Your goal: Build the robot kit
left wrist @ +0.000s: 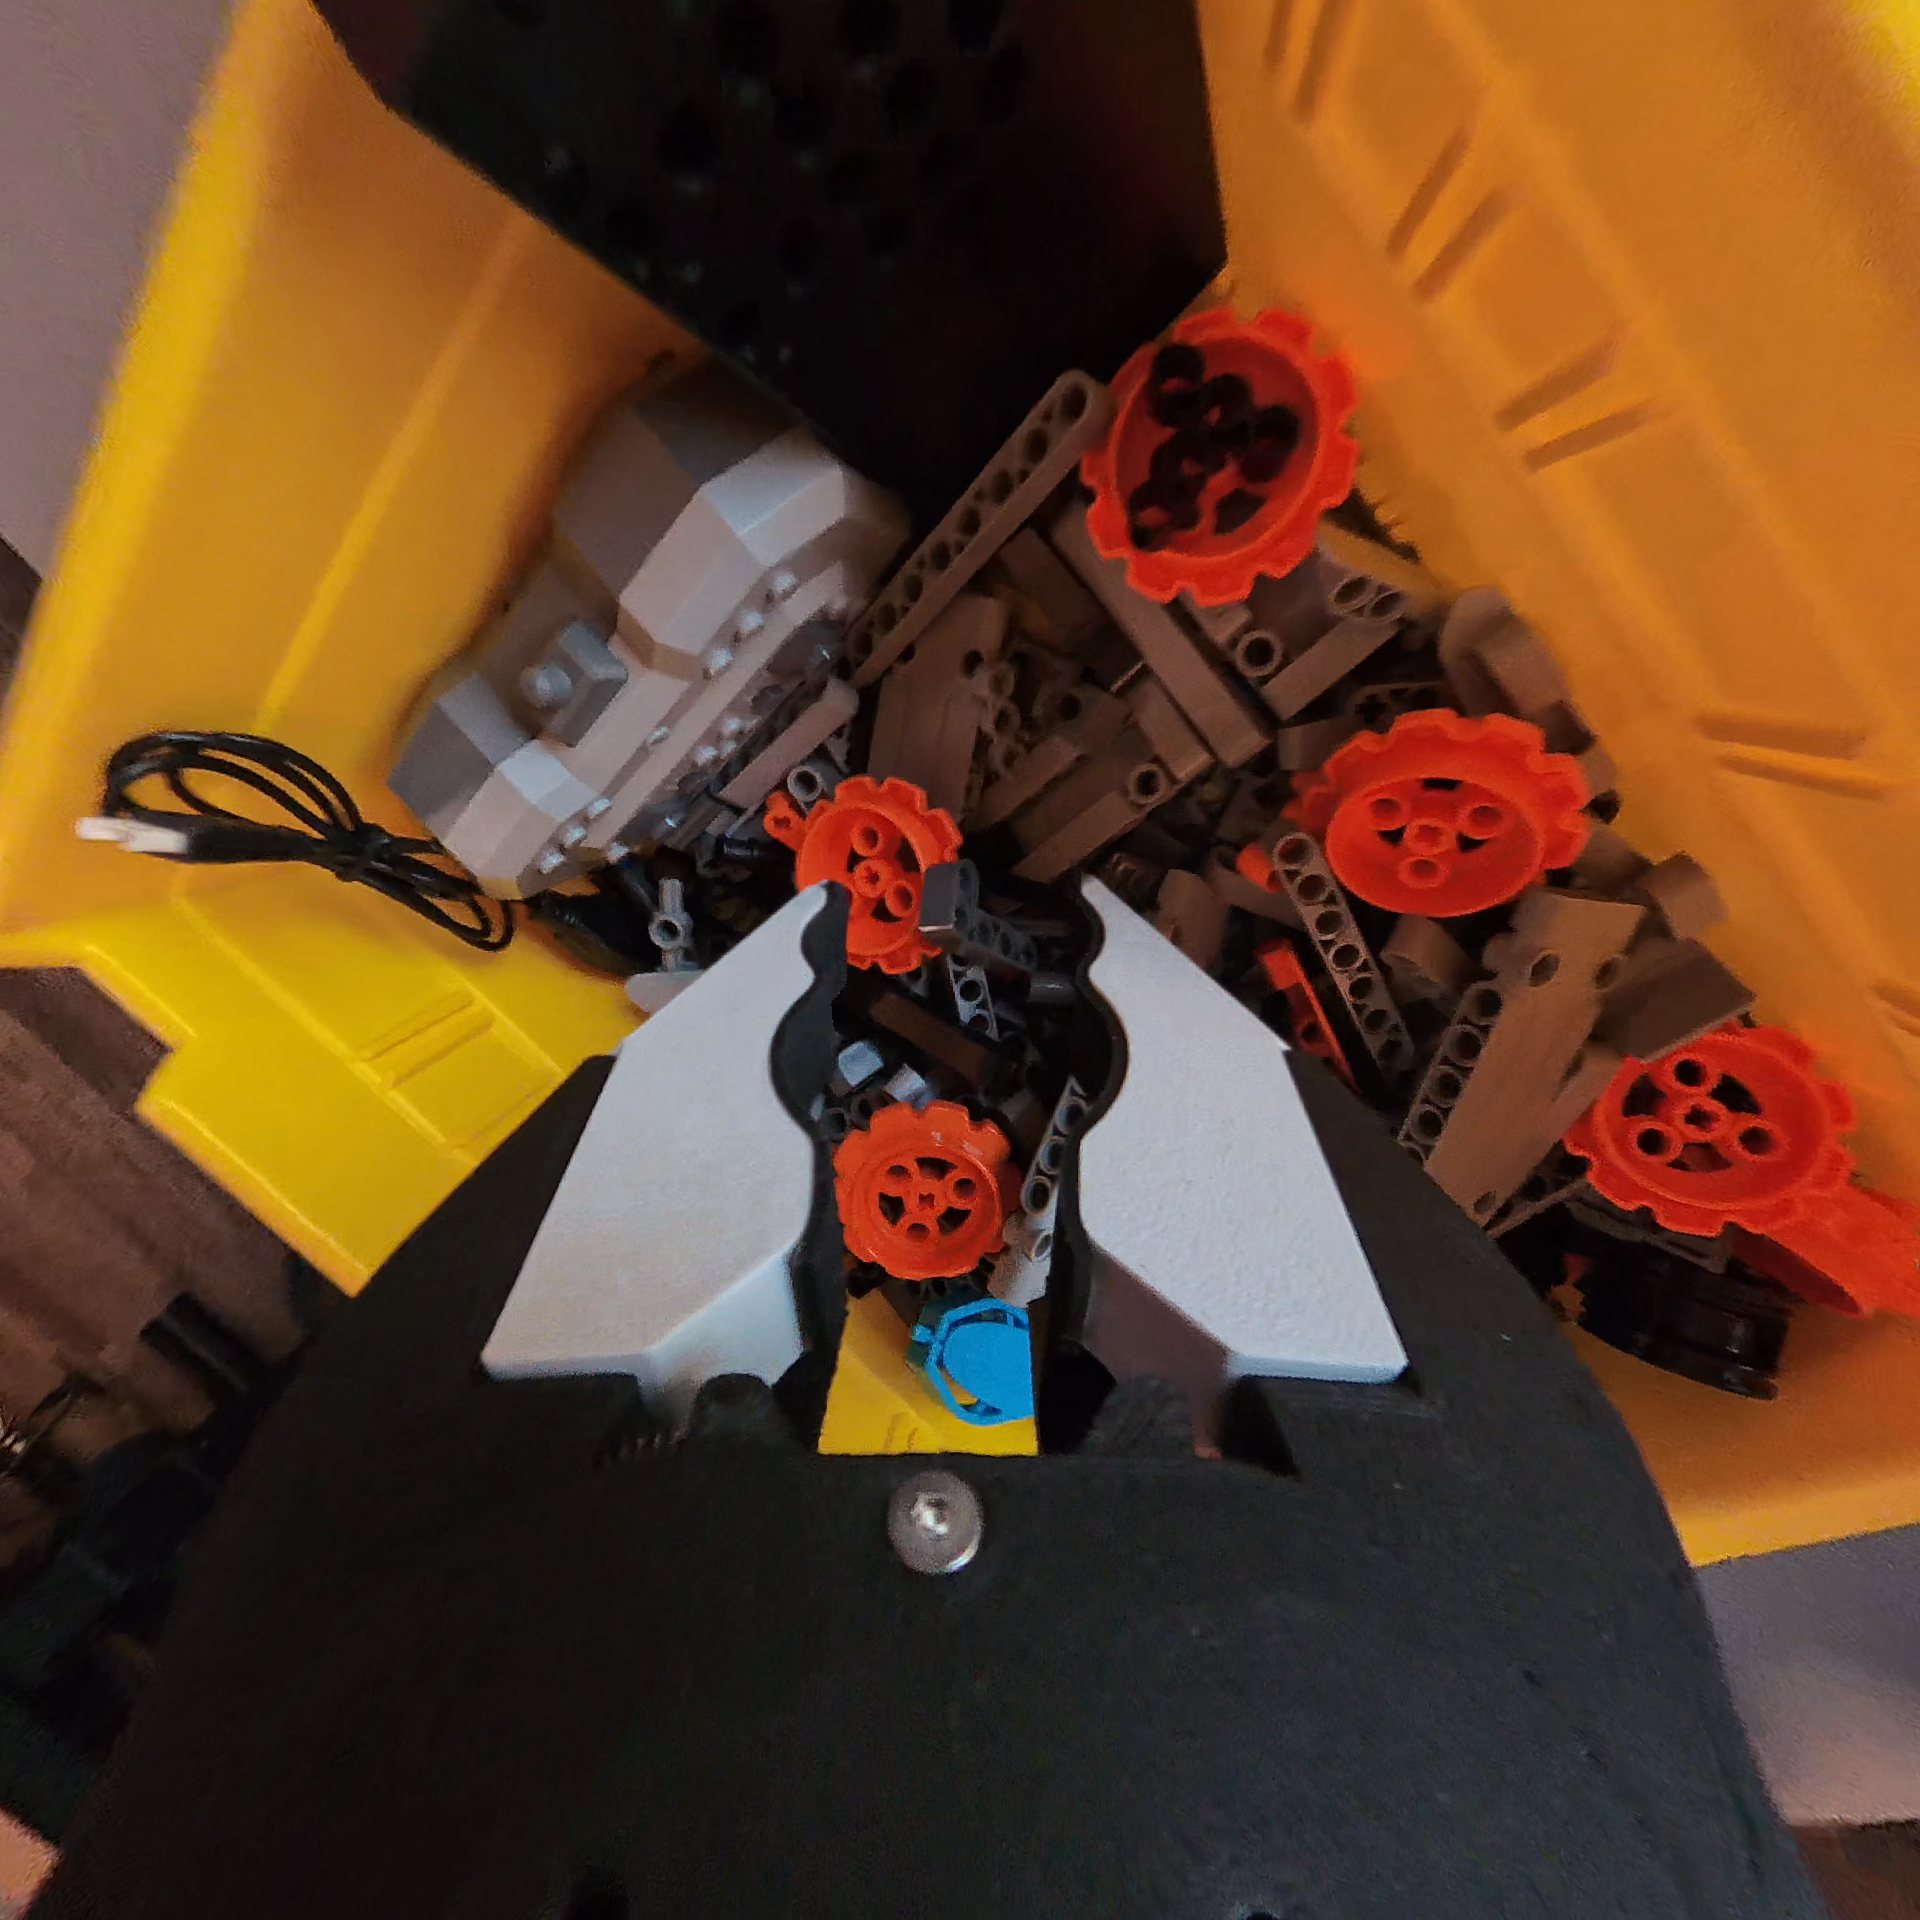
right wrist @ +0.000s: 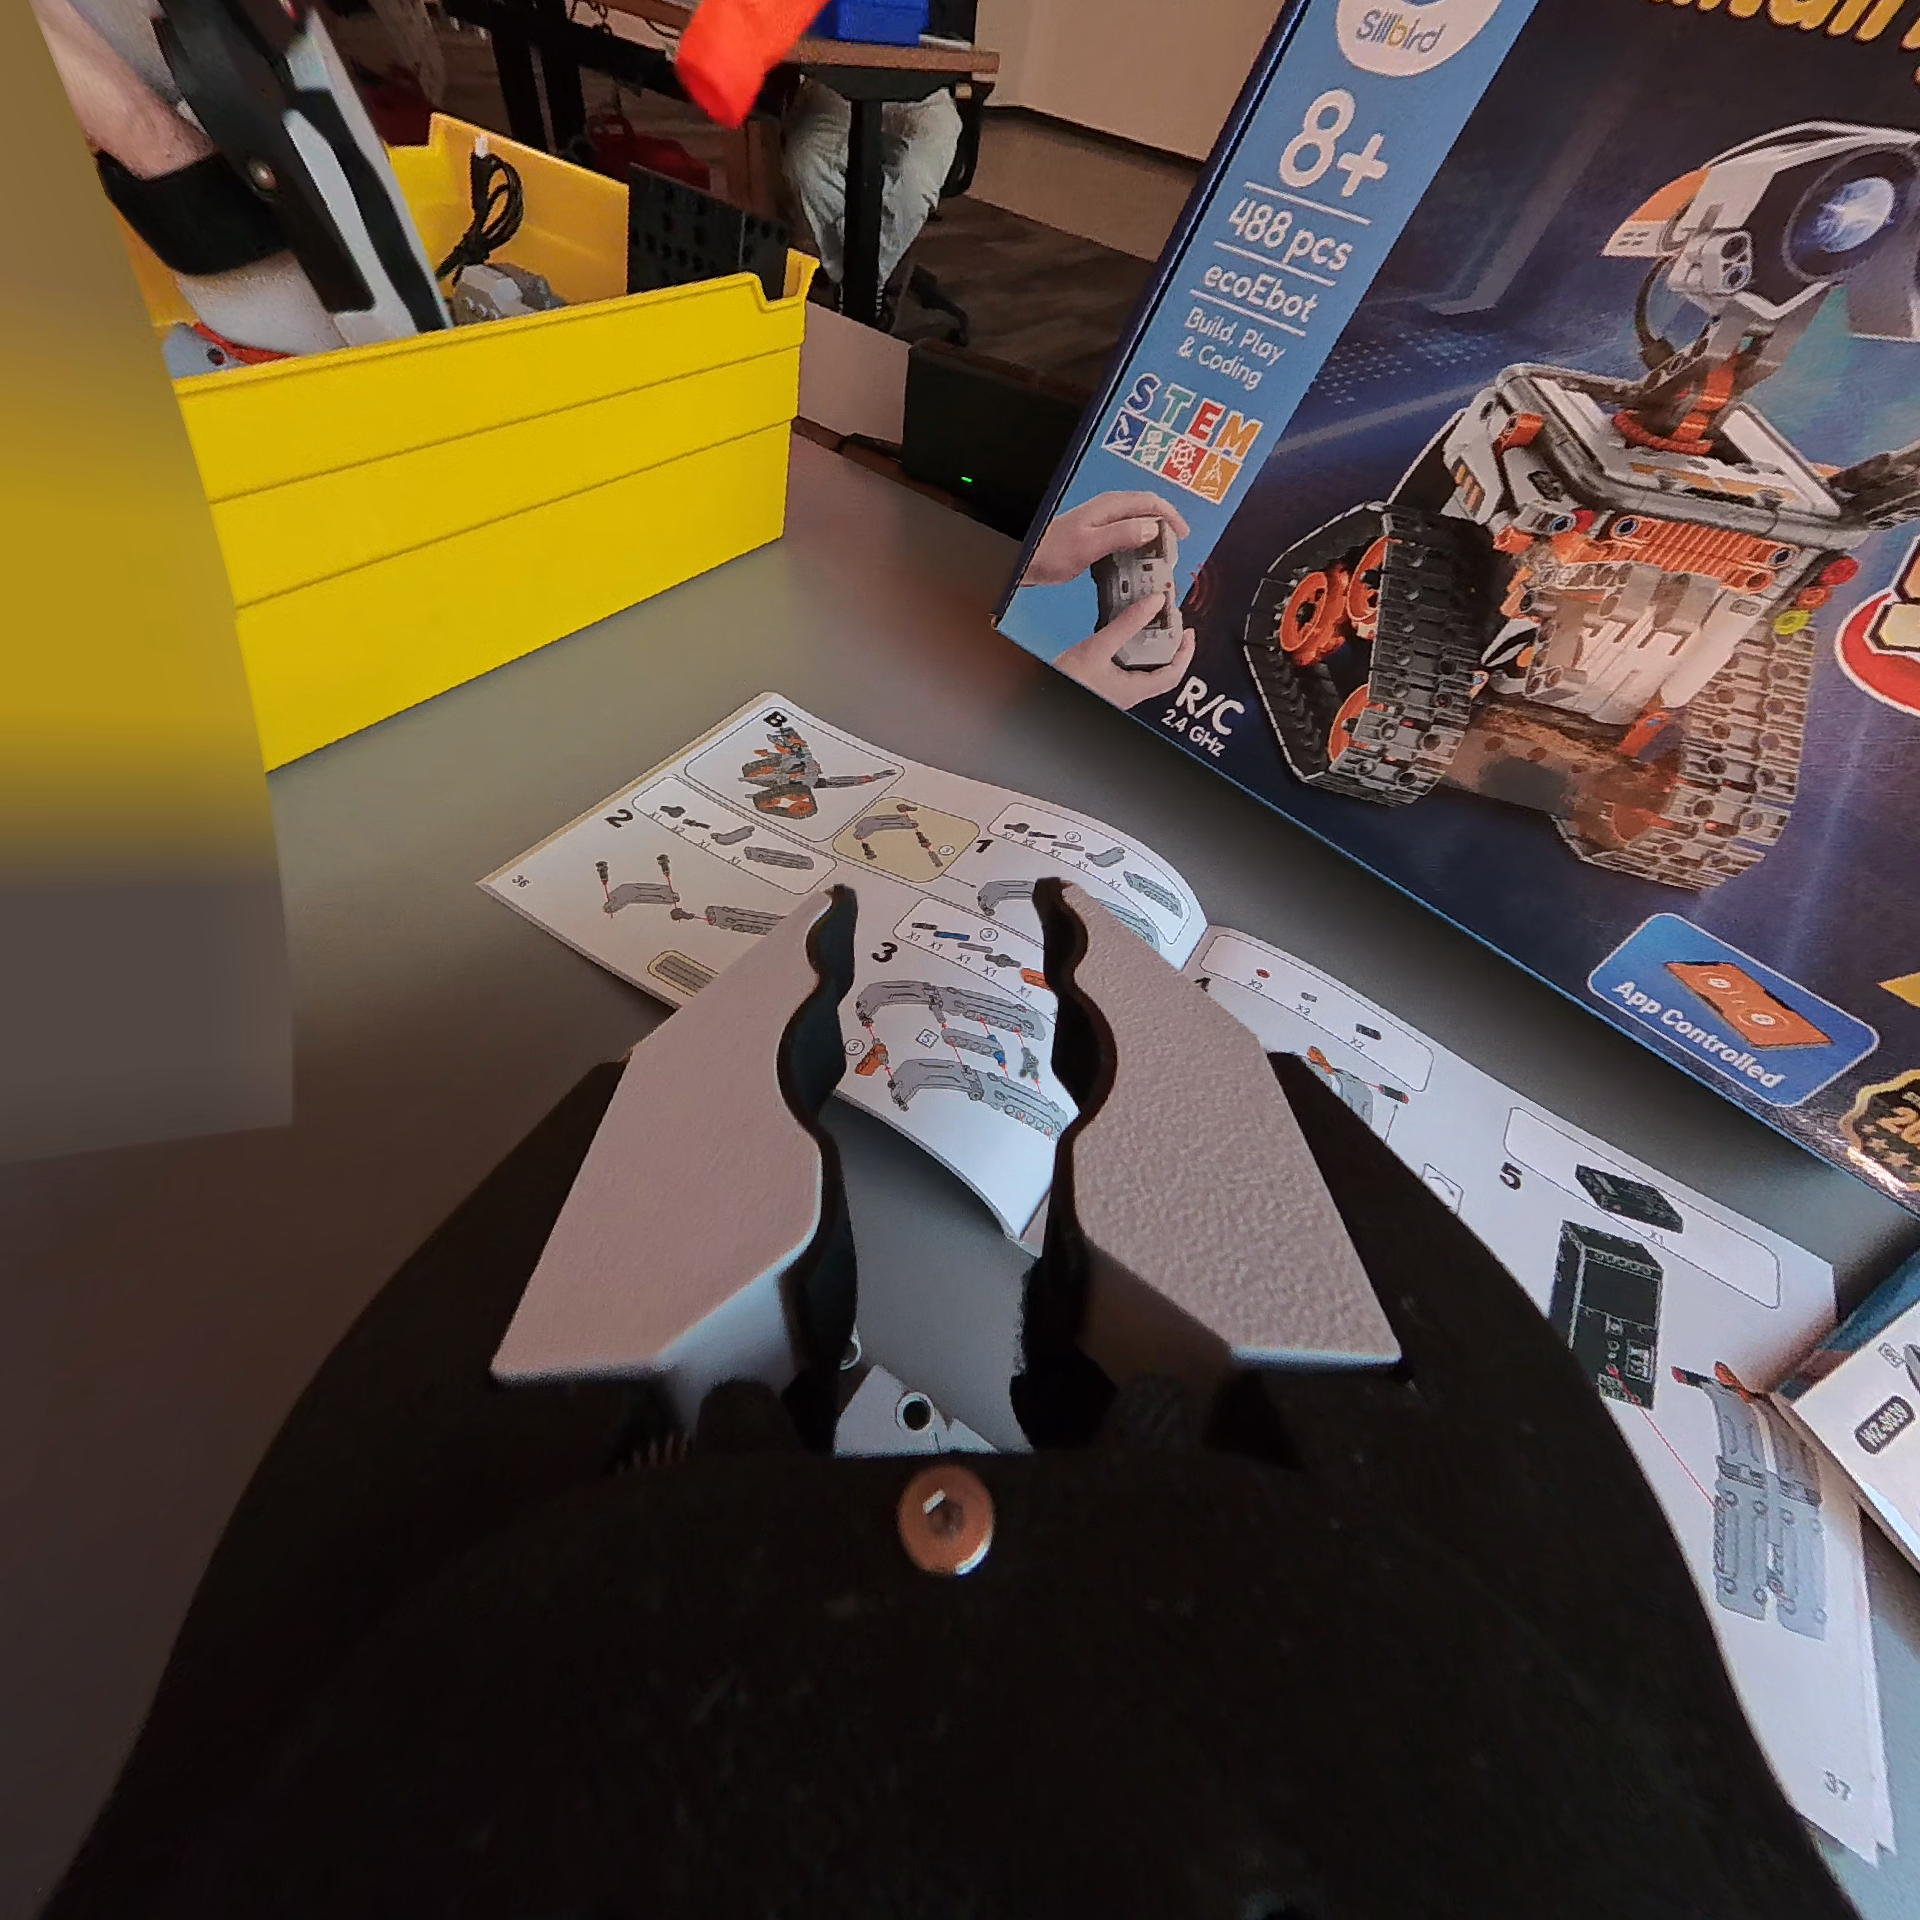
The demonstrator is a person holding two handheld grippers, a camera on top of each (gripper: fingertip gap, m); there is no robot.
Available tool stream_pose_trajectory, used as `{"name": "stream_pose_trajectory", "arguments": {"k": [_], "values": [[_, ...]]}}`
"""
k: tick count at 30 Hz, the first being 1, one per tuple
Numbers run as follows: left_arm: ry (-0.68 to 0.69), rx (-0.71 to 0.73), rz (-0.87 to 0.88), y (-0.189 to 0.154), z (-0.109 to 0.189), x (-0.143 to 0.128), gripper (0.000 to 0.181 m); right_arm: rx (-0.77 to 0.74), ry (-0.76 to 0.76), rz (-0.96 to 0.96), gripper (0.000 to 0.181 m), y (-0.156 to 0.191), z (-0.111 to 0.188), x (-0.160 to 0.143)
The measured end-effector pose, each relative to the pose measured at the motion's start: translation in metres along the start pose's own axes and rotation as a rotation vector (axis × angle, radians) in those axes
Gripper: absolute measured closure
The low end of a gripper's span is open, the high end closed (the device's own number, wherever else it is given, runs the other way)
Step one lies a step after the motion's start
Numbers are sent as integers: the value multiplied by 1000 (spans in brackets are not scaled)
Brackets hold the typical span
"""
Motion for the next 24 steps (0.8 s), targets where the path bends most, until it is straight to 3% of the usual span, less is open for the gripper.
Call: {"name": "stream_pose_trajectory", "arguments": {"k": [3,15,21,24], "values": [[37,39,-25,2,-6,-3,164,7,-5,-8,147,0,0,0],[93,10,-44,1,6,-16,170,31,-6,-7,149,2,-1,0],[72,-10,-37,0,20,-23,167,41,-6,-9,150,3,-2,0],[68,-59,-12,1,23,-26,141,43,-7,-9,150,3,-2,0]]}}
Point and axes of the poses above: each gripper's, where its closed fingertips meet, z back along the fingers, x out of its top, y = z × x across the jaws, the point moved 8 cm from there along z, back along the fingers, and after that the axes turned 15 degrees about z, right-handed, at the moved point
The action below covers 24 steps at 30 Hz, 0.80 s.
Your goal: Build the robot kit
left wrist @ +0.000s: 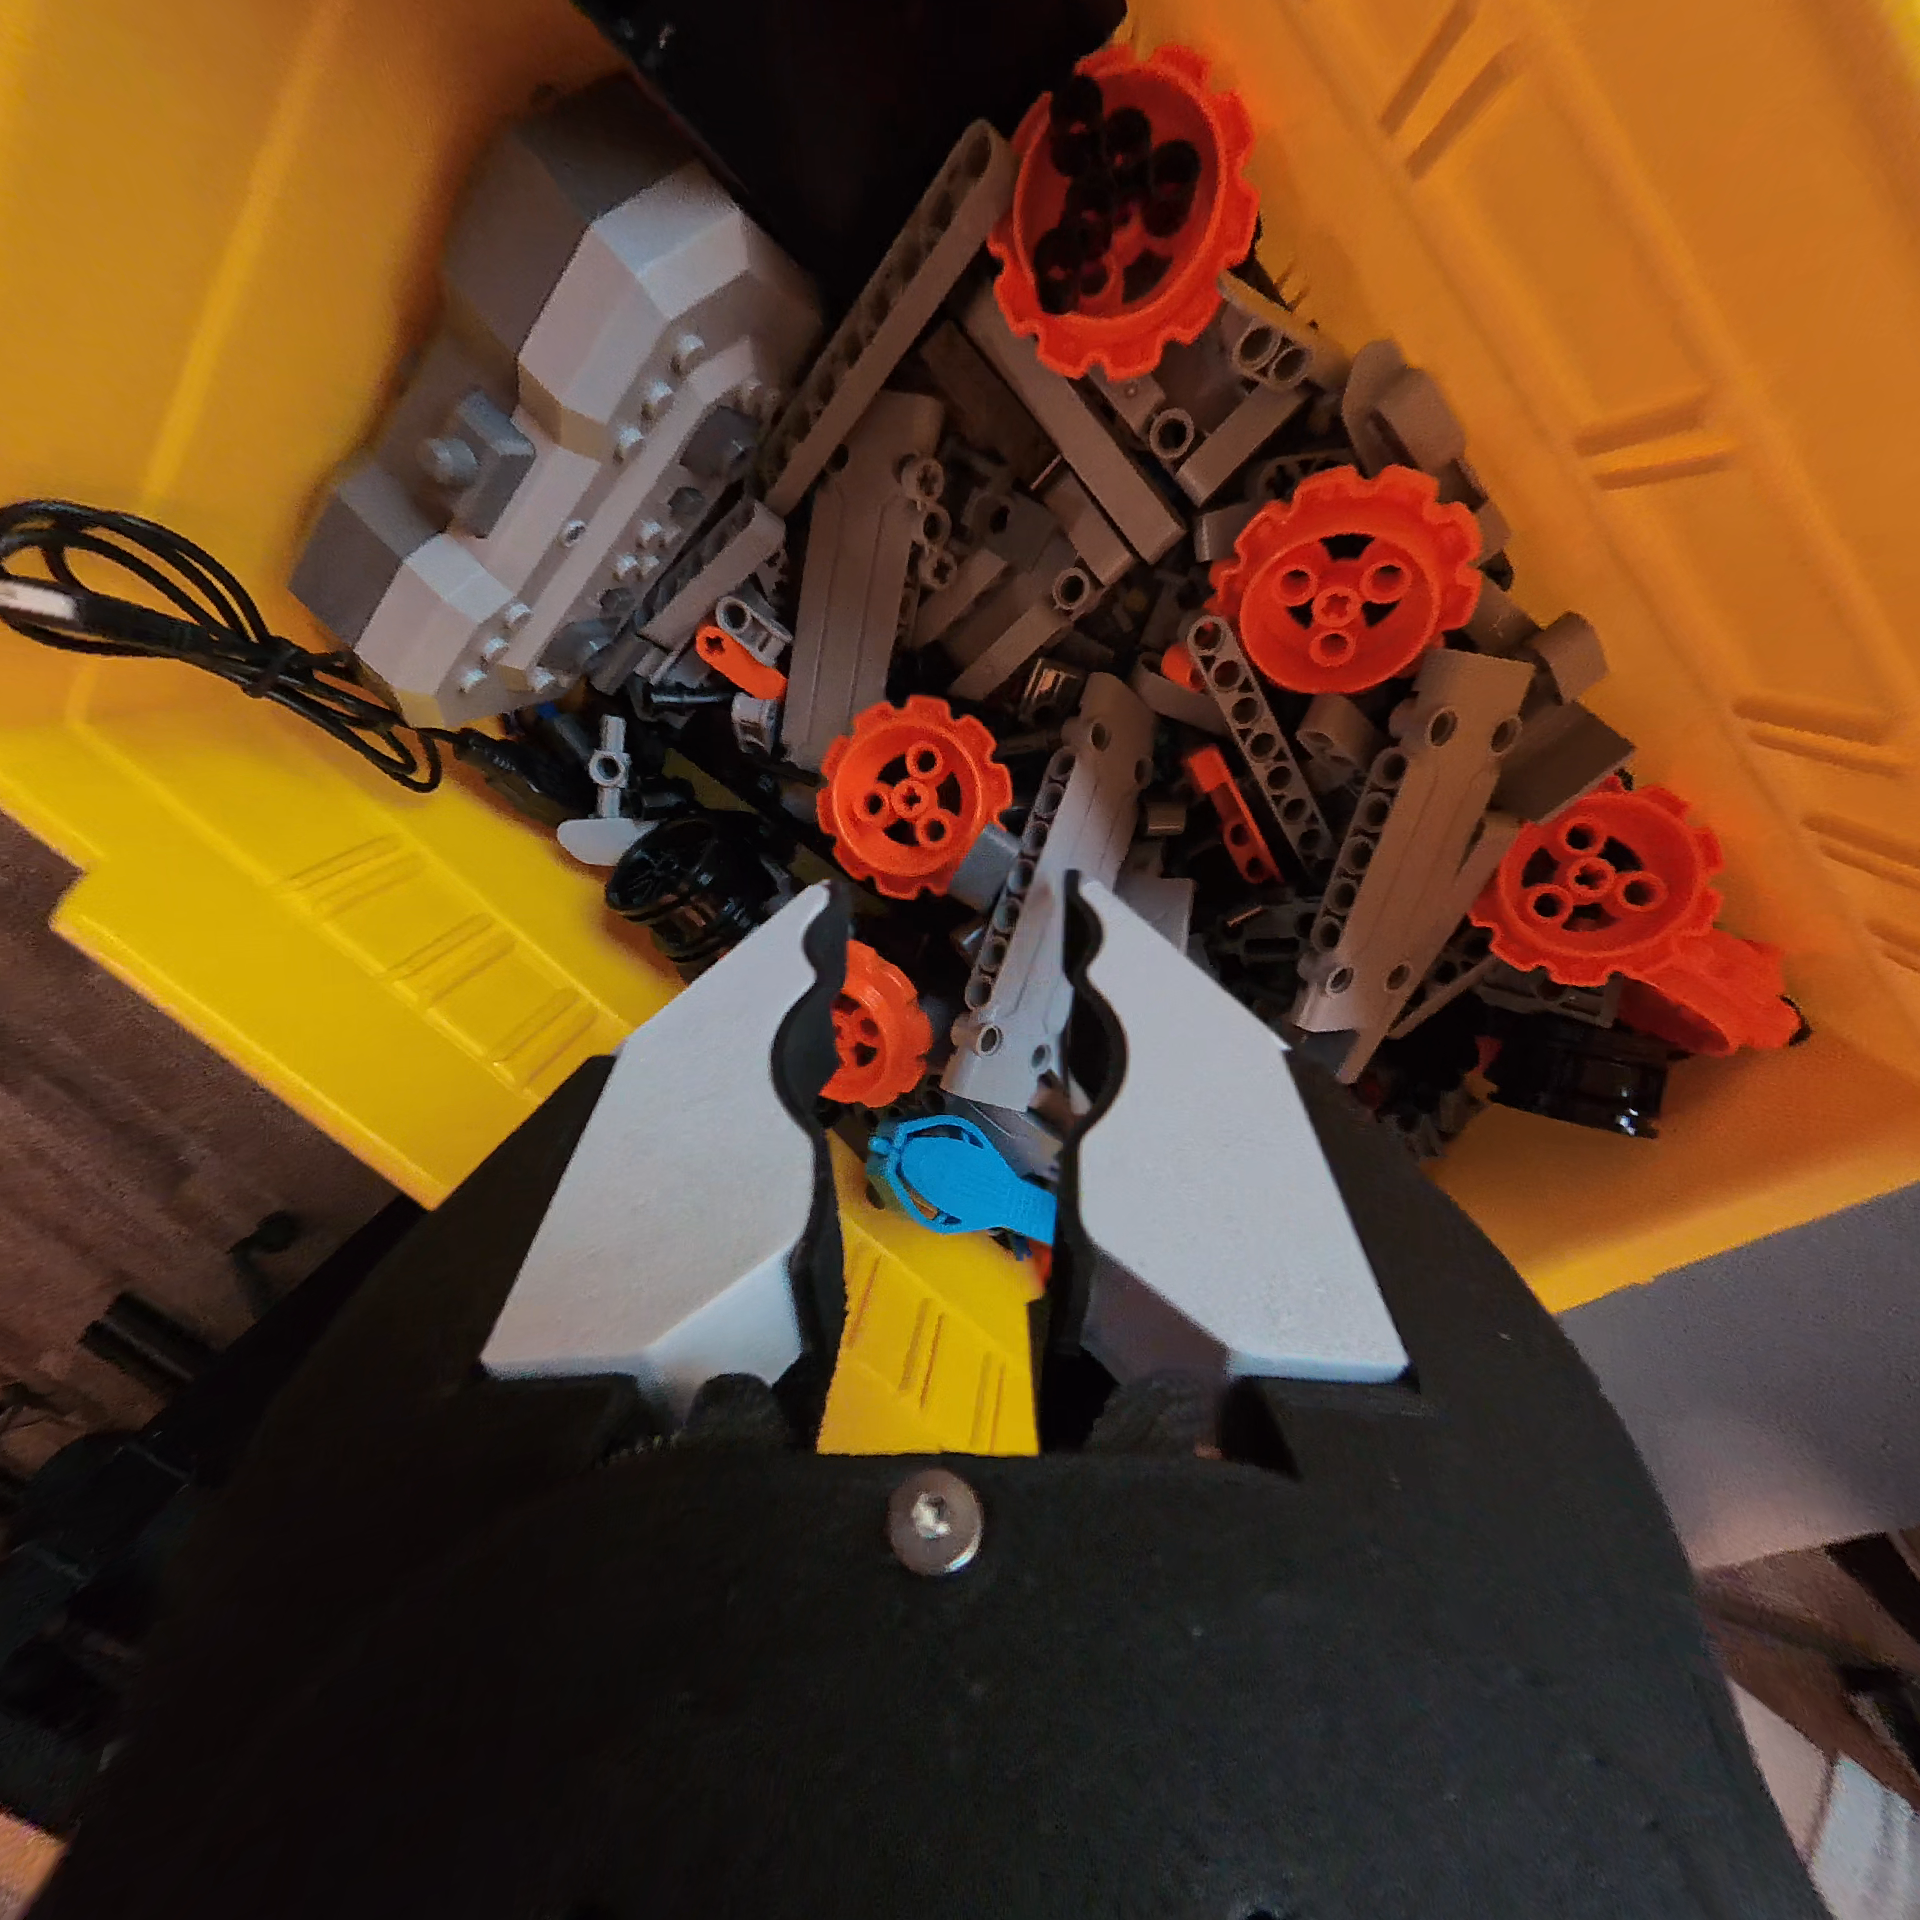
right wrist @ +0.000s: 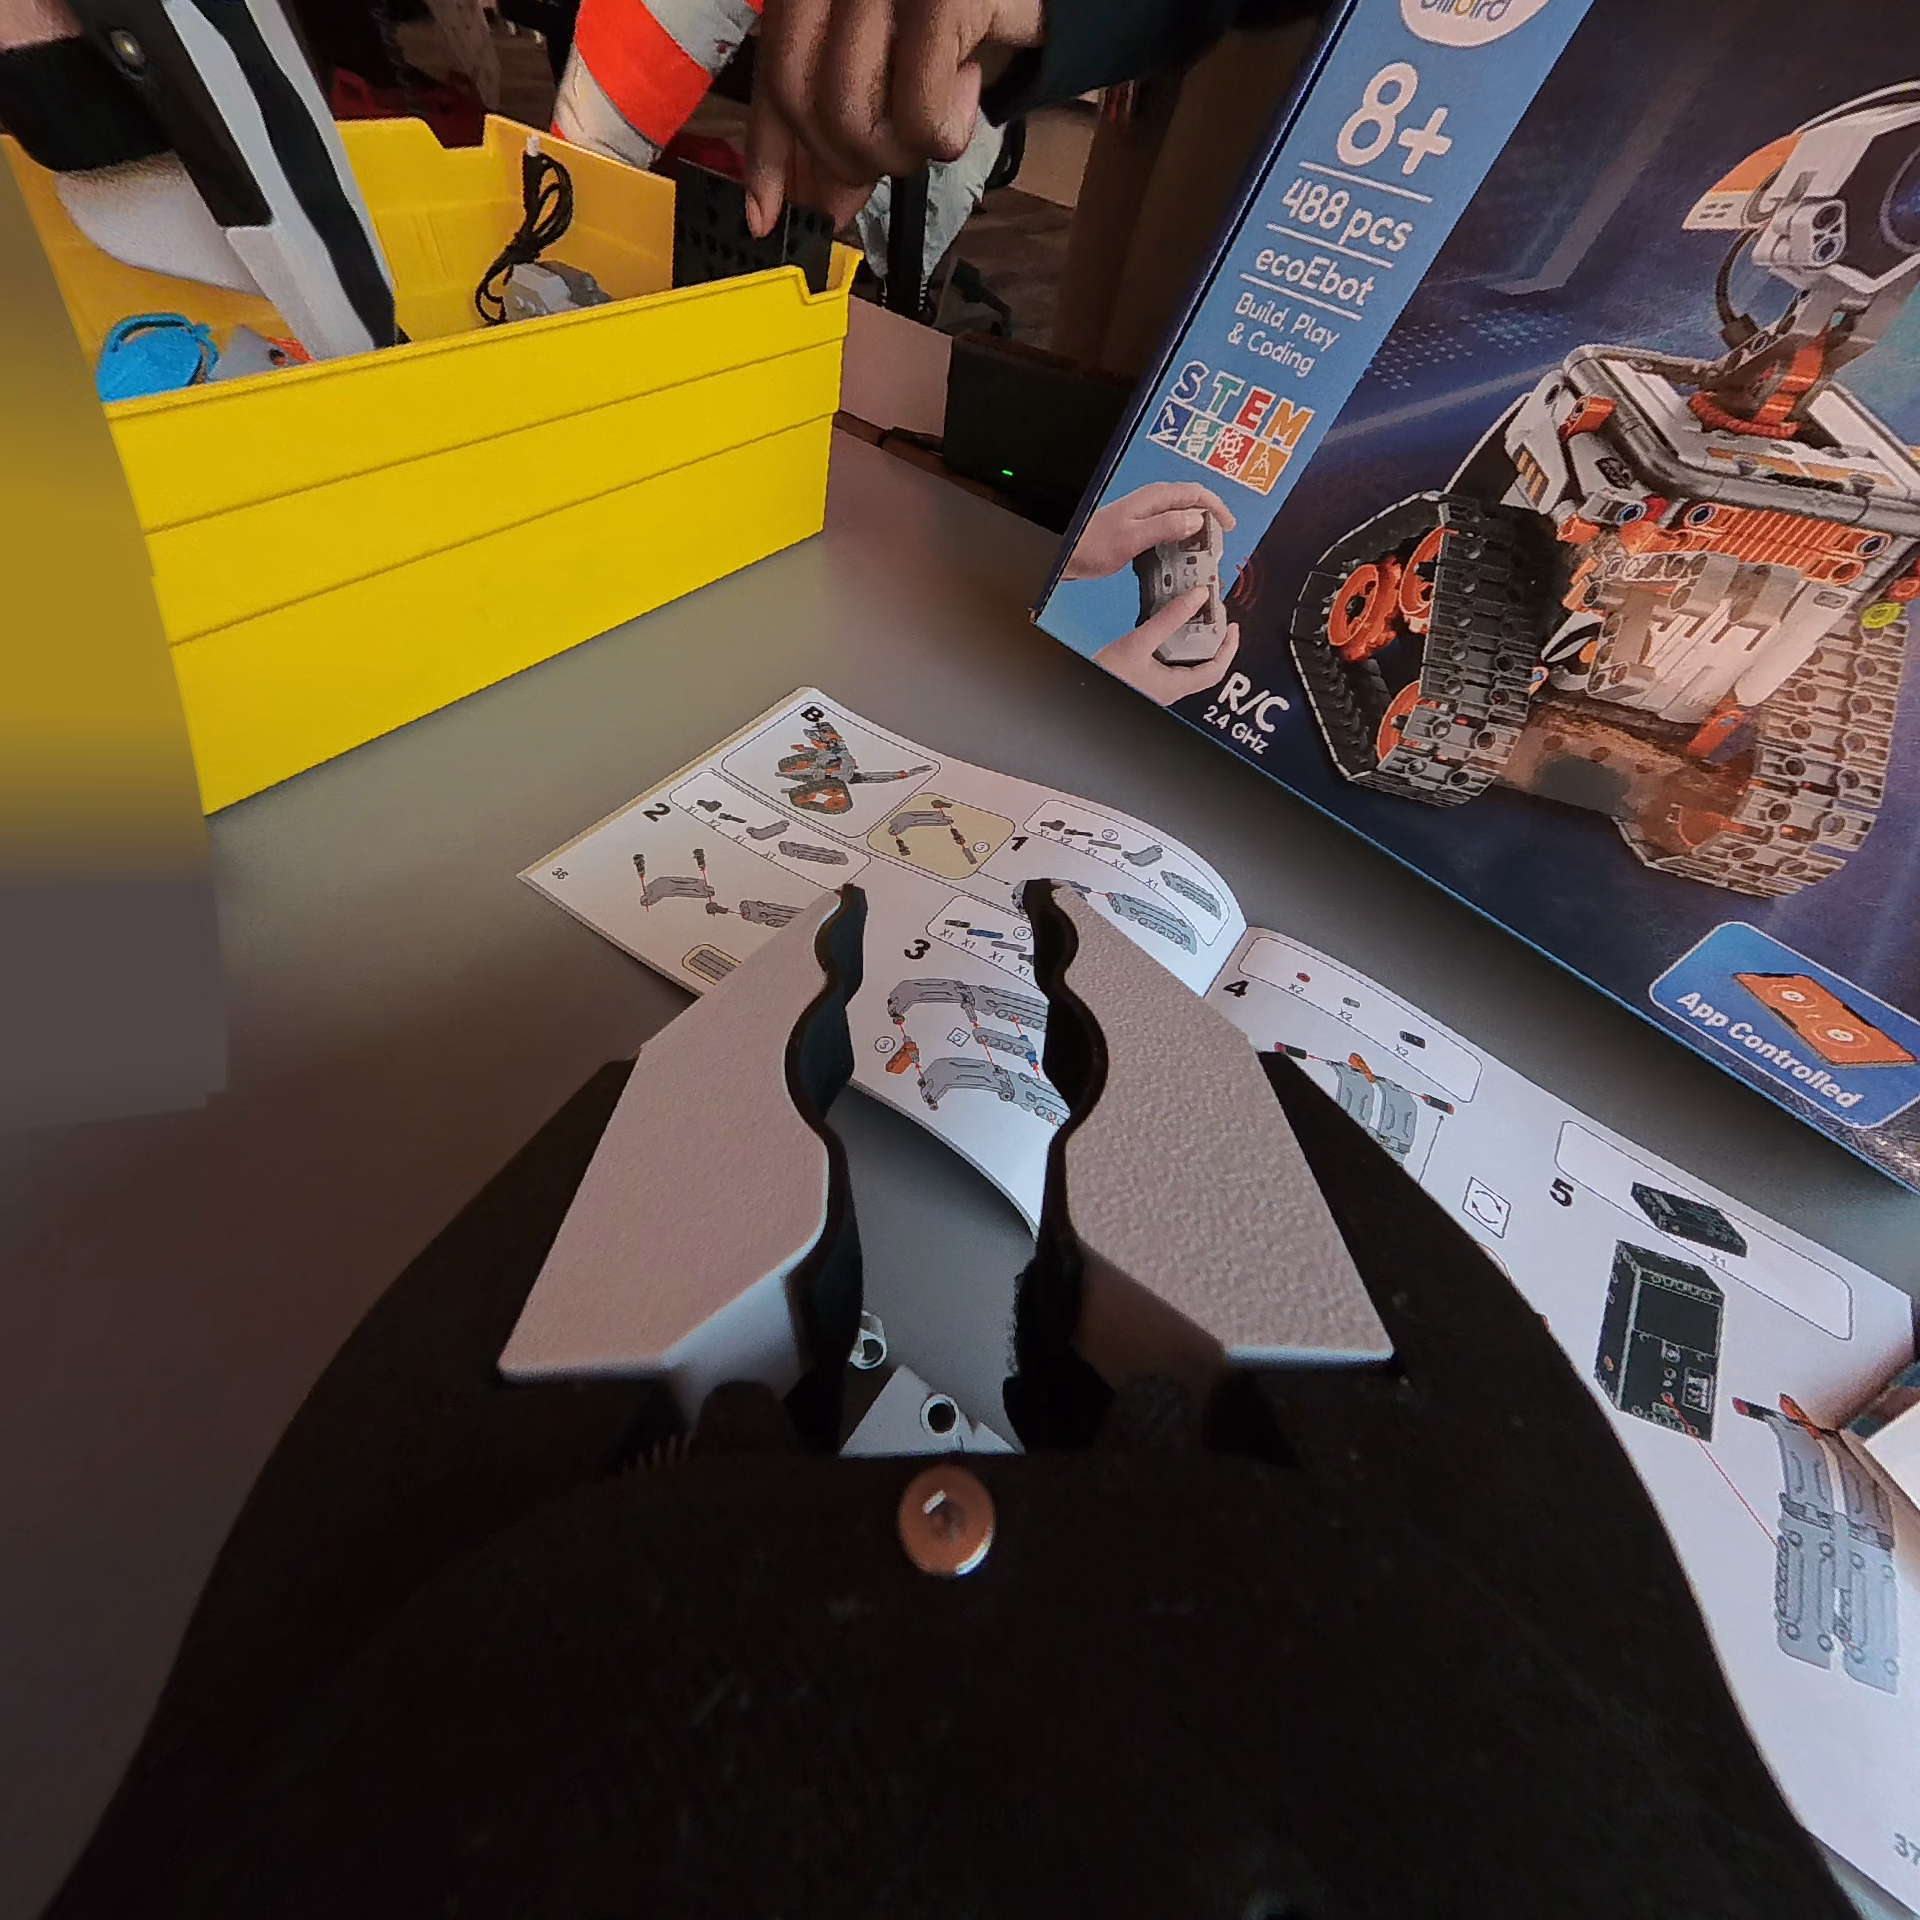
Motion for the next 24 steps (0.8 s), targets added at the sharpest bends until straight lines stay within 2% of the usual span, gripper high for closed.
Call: {"name": "stream_pose_trajectory", "arguments": {"k": [2,4,8,10,11,17,24], "values": [[38,-8,16,2,-5,-2,130,3,-1,-1,150,0,0,0],[71,10,16,3,-12,-1,127,7,2,1,150,1,-1,0],[102,-2,-62,-8,-17,-1,143,10,-1,4,151,2,-1,0],[92,-21,-94,-13,-14,-2,164,15,0,2,151,2,-1,0],[84,-17,-99,-13,-11,-3,167,17,1,3,151,2,-1,0],[69,-34,-68,-8,0,-7,174,24,-2,5,151,3,-2,0],[97,-5,-58,-1,13,-26,174,27,-11,15,152,4,-1,1]]}}
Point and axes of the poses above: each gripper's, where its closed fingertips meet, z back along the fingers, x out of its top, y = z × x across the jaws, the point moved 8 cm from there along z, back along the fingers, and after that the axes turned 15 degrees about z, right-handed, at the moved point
